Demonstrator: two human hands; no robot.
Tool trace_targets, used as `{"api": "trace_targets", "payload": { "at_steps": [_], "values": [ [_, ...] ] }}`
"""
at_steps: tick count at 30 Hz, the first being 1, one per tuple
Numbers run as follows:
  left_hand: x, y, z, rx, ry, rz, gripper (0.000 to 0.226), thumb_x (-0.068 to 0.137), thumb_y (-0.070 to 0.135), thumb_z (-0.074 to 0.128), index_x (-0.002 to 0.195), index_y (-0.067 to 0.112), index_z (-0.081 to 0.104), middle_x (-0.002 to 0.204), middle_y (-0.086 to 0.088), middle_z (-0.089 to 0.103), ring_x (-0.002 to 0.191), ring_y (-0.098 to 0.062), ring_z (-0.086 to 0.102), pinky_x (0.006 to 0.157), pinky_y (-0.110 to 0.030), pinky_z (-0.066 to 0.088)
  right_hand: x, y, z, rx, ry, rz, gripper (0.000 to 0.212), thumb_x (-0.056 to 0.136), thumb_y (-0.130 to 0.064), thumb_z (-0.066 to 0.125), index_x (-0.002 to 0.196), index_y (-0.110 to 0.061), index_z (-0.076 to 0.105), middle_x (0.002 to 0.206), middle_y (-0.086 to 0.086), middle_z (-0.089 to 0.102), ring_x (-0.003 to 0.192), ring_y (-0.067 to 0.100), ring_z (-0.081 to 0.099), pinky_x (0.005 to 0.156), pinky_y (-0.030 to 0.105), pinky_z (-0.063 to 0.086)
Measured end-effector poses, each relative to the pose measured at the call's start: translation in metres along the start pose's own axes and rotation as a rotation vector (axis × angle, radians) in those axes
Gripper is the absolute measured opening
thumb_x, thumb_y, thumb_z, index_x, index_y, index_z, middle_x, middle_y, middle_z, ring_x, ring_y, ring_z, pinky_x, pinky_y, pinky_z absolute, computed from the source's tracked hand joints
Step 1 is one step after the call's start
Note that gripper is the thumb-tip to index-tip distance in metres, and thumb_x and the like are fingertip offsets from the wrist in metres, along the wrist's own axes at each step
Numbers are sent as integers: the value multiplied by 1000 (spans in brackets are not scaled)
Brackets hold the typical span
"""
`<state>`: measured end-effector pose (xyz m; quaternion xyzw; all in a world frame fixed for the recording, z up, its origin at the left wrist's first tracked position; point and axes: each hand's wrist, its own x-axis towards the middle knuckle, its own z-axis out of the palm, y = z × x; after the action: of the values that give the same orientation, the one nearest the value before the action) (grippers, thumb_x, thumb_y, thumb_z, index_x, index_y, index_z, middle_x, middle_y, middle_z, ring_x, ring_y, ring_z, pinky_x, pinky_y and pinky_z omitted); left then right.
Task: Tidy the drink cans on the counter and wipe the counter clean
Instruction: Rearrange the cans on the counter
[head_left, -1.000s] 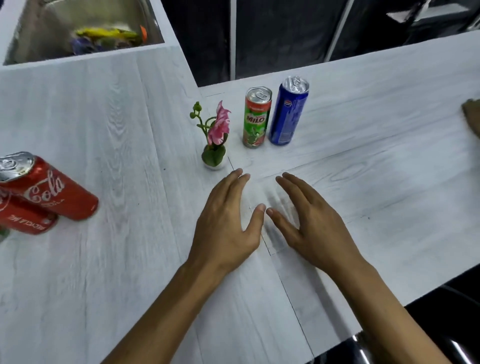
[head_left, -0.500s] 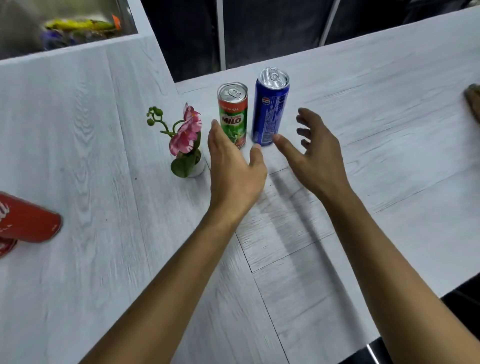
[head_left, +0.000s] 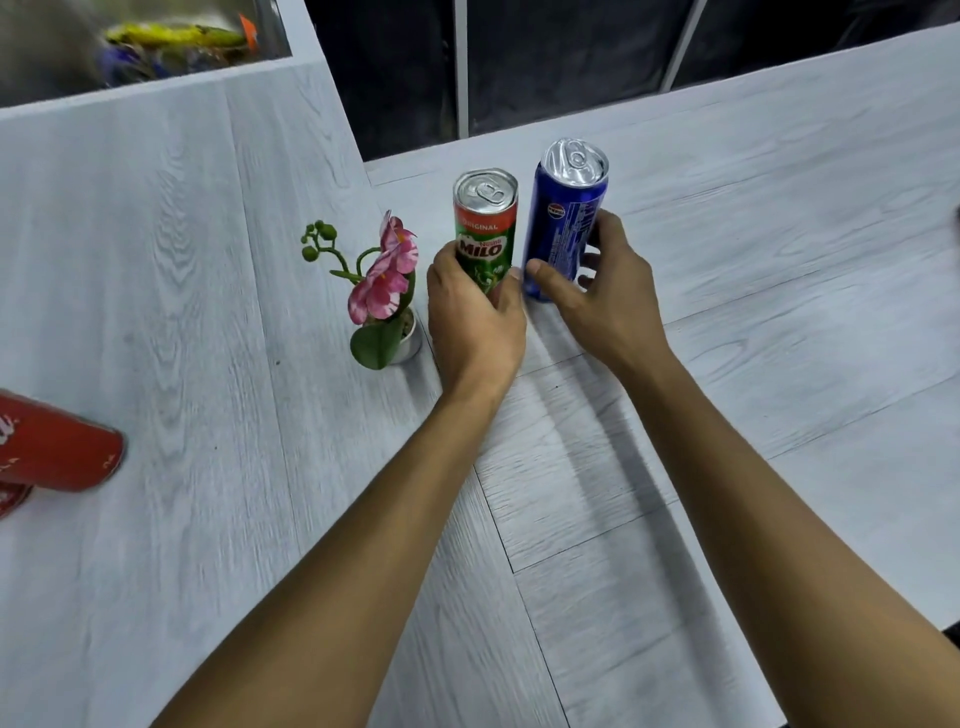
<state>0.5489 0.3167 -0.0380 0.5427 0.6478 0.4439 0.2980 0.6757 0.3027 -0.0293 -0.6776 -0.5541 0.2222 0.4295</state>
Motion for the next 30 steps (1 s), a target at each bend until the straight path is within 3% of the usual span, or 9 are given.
{"api": "trace_targets", "payload": {
  "at_steps": [6,9,14,18,26,30],
  "values": [
    [-4,-1,-4,-5,6,15,54,90,30,78,136,12,55,129,-1,65,114,-14,64,84,-15,45,-4,-2,-6,-16,30,16,68,85,-40,82,138,-13,50,132,-2,67,108,10,67,89,29,60],
    [-11,1,-10,-10,-26,23,54,88,31,80,133,12,57,127,-1,66,112,-14,66,88,-20,52,-16,-2,-11,-20,46,31,68,83,-41,83,137,-13,51,130,-4,67,105,7,67,85,24,59],
    [-39,0,-26,-33,-106,50,54,86,31,83,131,11,60,123,-1,69,109,-14,69,91,-34,60,-49,2,-23,-29,53,49,67,82,-43,84,135,-16,53,120,-16,63,94,-11,61,73,3,50],
    [-68,-2,-47,-83,-135,56,53,84,32,84,129,16,62,121,3,71,107,-8,69,89,-29,61,-81,1,-33,-19,54,73,68,81,-43,86,135,-18,54,121,-17,62,95,-17,57,74,0,48],
    [-121,-22,-108,-110,-171,58,54,82,36,86,129,19,63,121,9,71,109,-2,67,89,-17,57,-149,-15,-31,-4,39,81,71,76,-45,88,134,-22,54,119,-14,65,96,-18,60,78,8,55],
    [-137,-35,-142,-102,-143,74,56,81,37,86,129,22,64,119,13,70,109,2,66,89,-10,53,-175,-32,-13,20,18,39,68,78,-42,89,132,-21,55,112,-23,63,97,-24,58,77,0,47]
  ]
}}
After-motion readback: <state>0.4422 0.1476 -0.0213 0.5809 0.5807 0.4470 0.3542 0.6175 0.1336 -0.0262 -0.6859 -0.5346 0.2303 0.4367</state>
